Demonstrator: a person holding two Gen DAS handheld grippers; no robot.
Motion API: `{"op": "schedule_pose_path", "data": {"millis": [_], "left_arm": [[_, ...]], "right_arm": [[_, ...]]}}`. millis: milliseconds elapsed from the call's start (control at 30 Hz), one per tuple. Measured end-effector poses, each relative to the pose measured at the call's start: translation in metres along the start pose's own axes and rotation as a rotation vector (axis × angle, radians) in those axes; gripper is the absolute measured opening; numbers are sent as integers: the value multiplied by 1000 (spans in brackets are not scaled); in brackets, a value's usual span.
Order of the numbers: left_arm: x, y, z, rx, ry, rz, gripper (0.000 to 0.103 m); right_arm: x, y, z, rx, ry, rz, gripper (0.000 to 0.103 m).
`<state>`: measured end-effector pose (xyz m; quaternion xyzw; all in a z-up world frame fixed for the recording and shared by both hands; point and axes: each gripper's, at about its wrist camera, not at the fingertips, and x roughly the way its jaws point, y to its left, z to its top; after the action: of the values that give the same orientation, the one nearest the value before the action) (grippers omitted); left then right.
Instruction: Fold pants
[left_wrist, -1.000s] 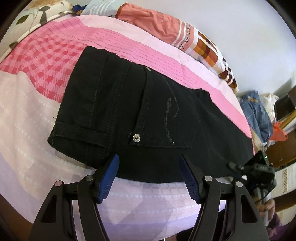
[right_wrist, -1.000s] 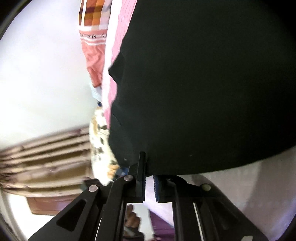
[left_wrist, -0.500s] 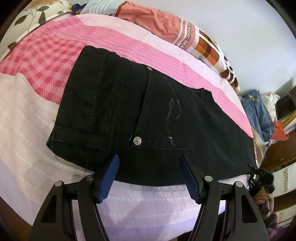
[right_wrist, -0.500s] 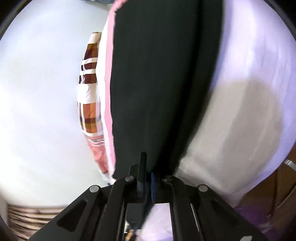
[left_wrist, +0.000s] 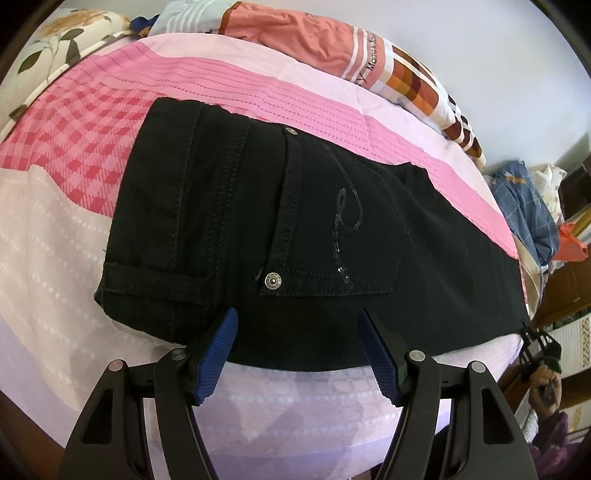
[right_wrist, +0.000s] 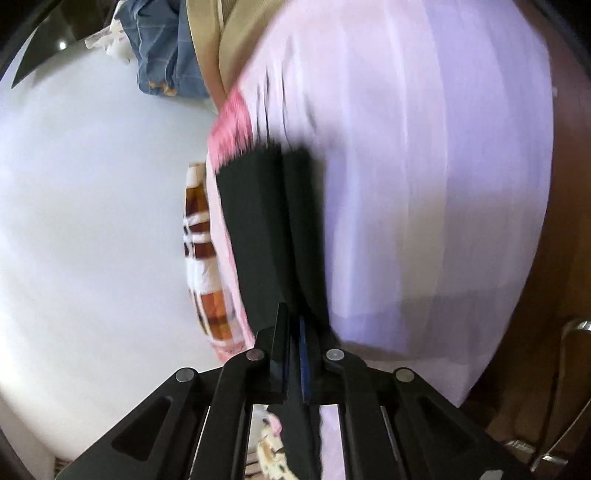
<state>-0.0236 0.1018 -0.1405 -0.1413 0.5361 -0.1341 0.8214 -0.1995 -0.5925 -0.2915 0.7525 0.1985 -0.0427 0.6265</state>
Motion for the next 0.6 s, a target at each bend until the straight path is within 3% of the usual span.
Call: {"op": "schedule_pose_path", "data": {"millis": [200,400,600], "left_arm": [[3,-8,1,31,10,28,76],[4,-8,1,41,16,35,76],[4,-8,2,44,20,36,77]], "right_arm": [[-13,26,10,-176,-50,-132,4],[-25,33,0,-253,-52,-171,3],[-26,13,7,-187,-44,-150,3]]}}
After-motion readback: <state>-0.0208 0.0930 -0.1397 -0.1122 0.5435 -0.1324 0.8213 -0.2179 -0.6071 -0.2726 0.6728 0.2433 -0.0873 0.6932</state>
